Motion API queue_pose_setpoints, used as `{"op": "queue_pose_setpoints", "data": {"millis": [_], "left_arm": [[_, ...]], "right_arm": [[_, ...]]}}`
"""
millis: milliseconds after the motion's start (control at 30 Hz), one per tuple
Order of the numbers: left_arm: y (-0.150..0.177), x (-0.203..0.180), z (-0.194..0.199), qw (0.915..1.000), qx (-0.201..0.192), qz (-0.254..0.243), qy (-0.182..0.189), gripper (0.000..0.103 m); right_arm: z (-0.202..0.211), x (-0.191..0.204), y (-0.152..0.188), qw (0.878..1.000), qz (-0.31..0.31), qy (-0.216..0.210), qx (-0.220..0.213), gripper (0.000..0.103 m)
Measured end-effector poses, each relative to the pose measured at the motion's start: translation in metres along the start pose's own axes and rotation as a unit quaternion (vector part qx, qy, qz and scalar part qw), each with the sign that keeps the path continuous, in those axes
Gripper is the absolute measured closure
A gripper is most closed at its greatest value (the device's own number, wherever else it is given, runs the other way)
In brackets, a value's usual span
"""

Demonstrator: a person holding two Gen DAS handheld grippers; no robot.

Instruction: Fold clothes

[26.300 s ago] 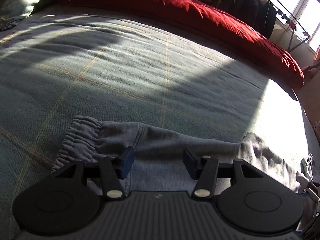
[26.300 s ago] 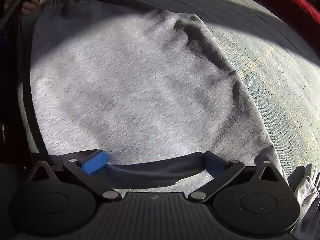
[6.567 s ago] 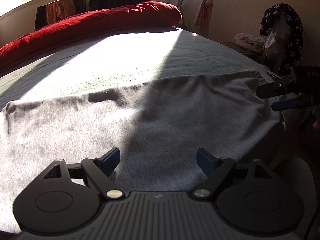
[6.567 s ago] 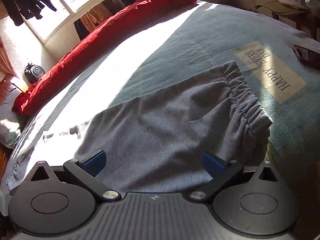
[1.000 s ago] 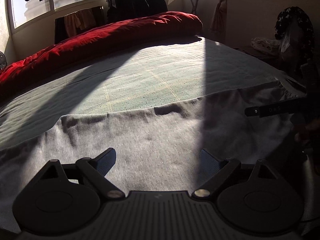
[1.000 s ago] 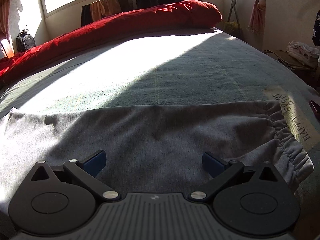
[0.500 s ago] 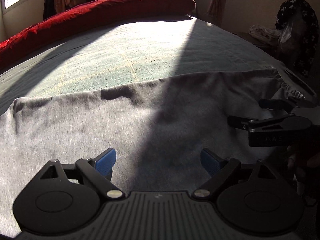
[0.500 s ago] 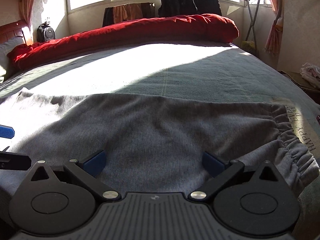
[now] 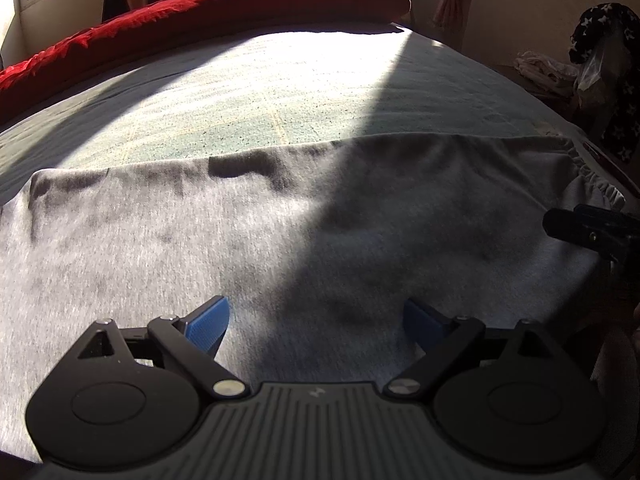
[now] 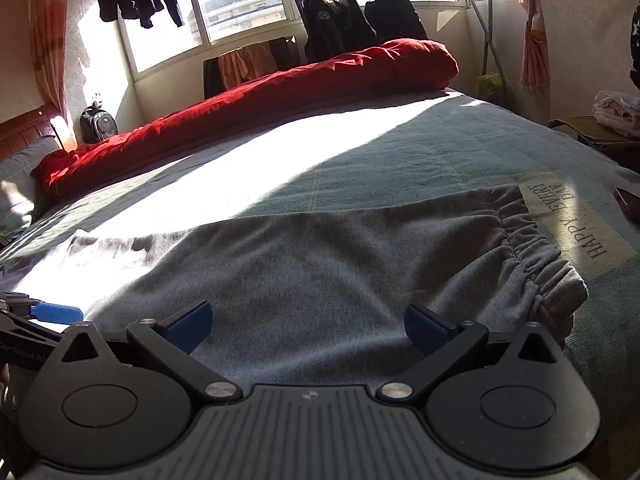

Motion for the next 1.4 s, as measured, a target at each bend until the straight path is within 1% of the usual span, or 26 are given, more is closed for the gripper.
{"op": "queue_pose_setpoints", "data": {"millis": [67, 133, 233, 367, 433, 533, 567, 700, 800, 900, 967, 1000, 1067, 1100, 1200, 1300, 1367, 1400], "left_arm": [[0.000, 0.001, 0.002, 1.0000, -0.003, 0.002, -0.002, 0.009], [-0.002, 0.001, 0.006, 0.9999, -0.012, -0.002, -0.005, 0.009], [-0.007, -0.002, 0.017, 0.9994, -0.033, -0.011, -0.004, 0.009], [-0.015, -0.012, 0.031, 0.9975, -0.064, -0.028, 0.002, 0.009], [-0.016, -0.017, 0.035, 0.9968, -0.071, -0.035, 0.009, 0.009], [-0.016, -0.022, 0.035, 0.9964, -0.073, -0.041, 0.016, 0.009], [-0.015, -0.023, 0.034, 0.9964, -0.071, -0.041, 0.018, 0.009], [-0.012, -0.027, 0.030, 0.9966, -0.067, -0.040, 0.024, 0.009], [-0.012, -0.031, 0.031, 0.9964, -0.066, -0.045, 0.028, 0.009], [-0.015, -0.041, 0.034, 0.9946, -0.074, -0.061, 0.040, 0.009], [-0.019, -0.056, 0.032, 0.9920, -0.076, -0.084, 0.056, 0.009], [-0.021, -0.066, 0.031, 0.9900, -0.078, -0.099, 0.064, 0.009], [-0.026, -0.090, 0.026, 0.9828, -0.085, -0.141, 0.084, 0.009], [-0.028, -0.106, 0.023, 0.9773, -0.090, -0.167, 0.095, 0.009], [-0.034, -0.143, 0.014, 0.9632, -0.102, -0.218, 0.119, 0.009], [-0.039, -0.179, 0.005, 0.9457, -0.115, -0.268, 0.143, 0.009], [-0.042, -0.203, 0.000, 0.9325, -0.123, -0.301, 0.157, 0.009], [-0.042, -0.211, -0.003, 0.9274, -0.126, -0.316, 0.155, 0.009]], "right_arm": [[0.014, -0.005, -0.010, 0.999, -0.034, -0.024, -0.022, 0.000], [0.029, -0.018, -0.019, 0.995, -0.076, -0.044, -0.042, 0.000], [0.046, -0.046, -0.028, 0.983, -0.157, -0.071, -0.057, 0.000], [0.056, -0.093, -0.028, 0.955, -0.276, -0.093, -0.055, 0.000], [0.057, -0.116, -0.024, 0.934, -0.338, -0.105, -0.051, 0.000], [0.054, -0.137, -0.018, 0.910, -0.395, -0.120, -0.046, 0.000], [0.052, -0.143, -0.017, 0.903, -0.409, -0.124, -0.043, 0.000], [0.033, -0.150, -0.010, 0.892, -0.436, -0.117, -0.015, 0.000], [0.016, -0.151, -0.002, 0.880, -0.461, -0.114, 0.003, 0.000], [0.007, -0.149, -0.003, 0.876, -0.467, -0.120, 0.004, 0.000], [0.001, -0.151, -0.003, 0.870, -0.477, -0.122, 0.009, 0.000], [-0.001, -0.153, -0.003, 0.865, -0.484, -0.129, 0.010, 0.000], [-0.005, -0.158, -0.002, 0.853, -0.502, -0.147, 0.010, 0.000], [-0.005, -0.161, -0.001, 0.845, -0.512, -0.157, 0.009, 0.000], [-0.006, -0.169, 0.002, 0.821, -0.539, -0.187, 0.004, 0.000], [-0.004, -0.174, 0.005, 0.808, -0.553, -0.204, -0.001, 0.000], [-0.003, -0.176, 0.006, 0.805, -0.556, -0.207, -0.001, 0.000], [-0.002, -0.177, 0.006, 0.805, -0.556, -0.207, 0.000, 0.000]]}}
Point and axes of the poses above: each gripper's, at about its wrist camera, not at the fingertips, and z roughly against the way its jaws point, x to its left, y to its underside, the point moved 9 cm from there along -z, roughly the way its jaws point, and after that the axes turned 6 degrees about -z, right-handed, at the moved point
